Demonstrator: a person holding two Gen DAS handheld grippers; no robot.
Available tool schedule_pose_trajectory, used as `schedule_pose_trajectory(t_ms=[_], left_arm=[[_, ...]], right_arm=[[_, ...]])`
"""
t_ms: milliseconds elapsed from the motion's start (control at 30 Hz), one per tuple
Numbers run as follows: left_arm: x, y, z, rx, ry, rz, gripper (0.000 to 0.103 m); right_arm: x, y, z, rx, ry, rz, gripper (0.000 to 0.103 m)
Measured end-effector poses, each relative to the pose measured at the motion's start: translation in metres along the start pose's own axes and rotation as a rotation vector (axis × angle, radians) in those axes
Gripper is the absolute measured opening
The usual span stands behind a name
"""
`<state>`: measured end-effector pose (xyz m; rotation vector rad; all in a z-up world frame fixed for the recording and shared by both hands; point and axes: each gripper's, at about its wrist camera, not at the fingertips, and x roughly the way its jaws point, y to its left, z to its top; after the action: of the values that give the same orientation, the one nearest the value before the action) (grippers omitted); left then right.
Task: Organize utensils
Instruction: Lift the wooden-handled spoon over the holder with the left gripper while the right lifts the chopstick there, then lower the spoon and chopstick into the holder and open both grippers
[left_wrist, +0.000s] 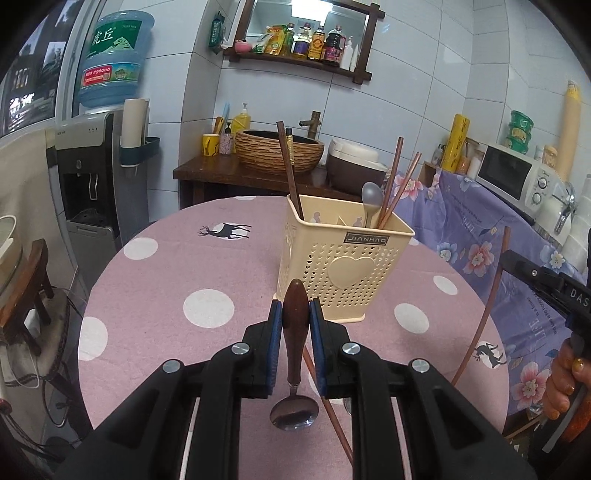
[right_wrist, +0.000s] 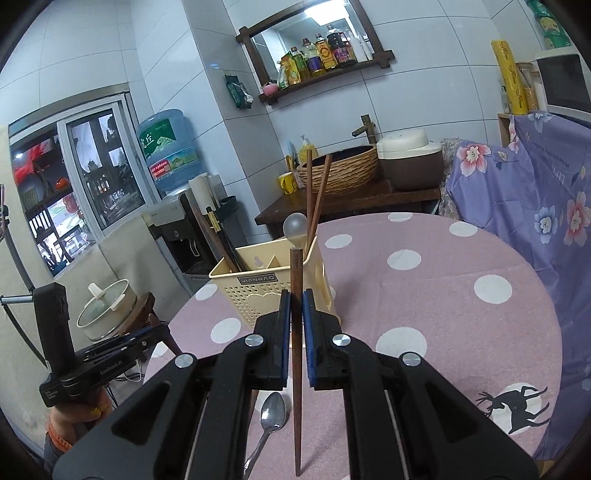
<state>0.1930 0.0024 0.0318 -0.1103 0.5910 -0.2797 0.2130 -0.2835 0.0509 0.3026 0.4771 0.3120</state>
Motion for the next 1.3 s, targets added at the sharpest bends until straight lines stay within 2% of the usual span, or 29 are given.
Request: schedule_pose_trajectory(t_ms=[467, 667, 800, 933, 1033, 1133, 1200, 1300], left_arm=[[-0.011, -0.001, 0.018, 0.009, -0.058, -0.035, 0.016], [-0.025, -0.009, 0.056, 0.05, -0.116, -0.061, 0.016], [-0.038, -0.012, 0.102, 0.046, -0.161, -0.124, 0.016], [-0.042, -0.02, 0.147, 0.05, -0.224, -0.117, 0.016], [-0.033, -0.025, 0.172, 0.024, -0.238, -0.153, 0.016], [-0.019, -0.032, 0.183, 0.03, -0.257, -0.13, 0.016], [-0.005, -0.033, 0.181, 0.03, -0.241, -0.127, 0.016], [0.015, -0.031, 0.169, 0.012, -0.202, -0.129, 0.016]], right_arm=[[-0.006, 0.008, 0.013, -0.019, -0.03, 0.022, 0.008], [-0.008, 0.022, 0.052, -0.073, -0.066, 0.056, 0.008], [-0.014, 0.041, 0.096, -0.136, -0.129, 0.07, 0.008], [-0.011, 0.062, 0.145, -0.172, -0.195, 0.076, 0.008], [-0.001, 0.071, 0.171, -0.174, -0.228, 0.054, 0.008], [0.014, 0.079, 0.181, -0.199, -0.249, 0.009, 0.008], [0.025, 0.079, 0.179, -0.214, -0.264, -0.02, 0.008], [0.045, 0.071, 0.165, -0.199, -0.239, -0.027, 0.008]])
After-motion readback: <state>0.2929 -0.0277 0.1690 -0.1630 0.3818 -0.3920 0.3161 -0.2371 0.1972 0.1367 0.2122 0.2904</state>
